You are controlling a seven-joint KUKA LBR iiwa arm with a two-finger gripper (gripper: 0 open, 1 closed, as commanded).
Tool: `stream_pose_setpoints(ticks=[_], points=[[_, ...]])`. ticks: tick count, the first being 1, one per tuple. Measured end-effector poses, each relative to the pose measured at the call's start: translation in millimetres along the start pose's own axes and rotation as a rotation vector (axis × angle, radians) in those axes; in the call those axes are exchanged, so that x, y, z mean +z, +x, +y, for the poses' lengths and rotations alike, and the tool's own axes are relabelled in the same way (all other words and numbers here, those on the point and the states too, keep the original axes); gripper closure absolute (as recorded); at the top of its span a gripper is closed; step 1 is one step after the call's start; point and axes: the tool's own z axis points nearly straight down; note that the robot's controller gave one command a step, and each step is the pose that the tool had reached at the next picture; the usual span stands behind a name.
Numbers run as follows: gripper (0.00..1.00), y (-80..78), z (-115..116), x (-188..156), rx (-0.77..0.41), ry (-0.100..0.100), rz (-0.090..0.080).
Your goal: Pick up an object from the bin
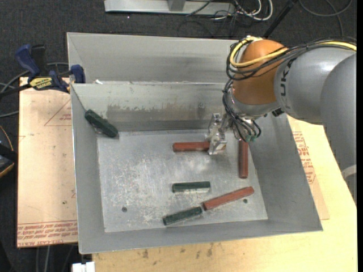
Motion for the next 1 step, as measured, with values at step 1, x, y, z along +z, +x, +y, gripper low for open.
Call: stream_pose_setpoints(ticks=[1], points=[[1.0,0.0,0.0,0.0,0.0,0.0,0.0]])
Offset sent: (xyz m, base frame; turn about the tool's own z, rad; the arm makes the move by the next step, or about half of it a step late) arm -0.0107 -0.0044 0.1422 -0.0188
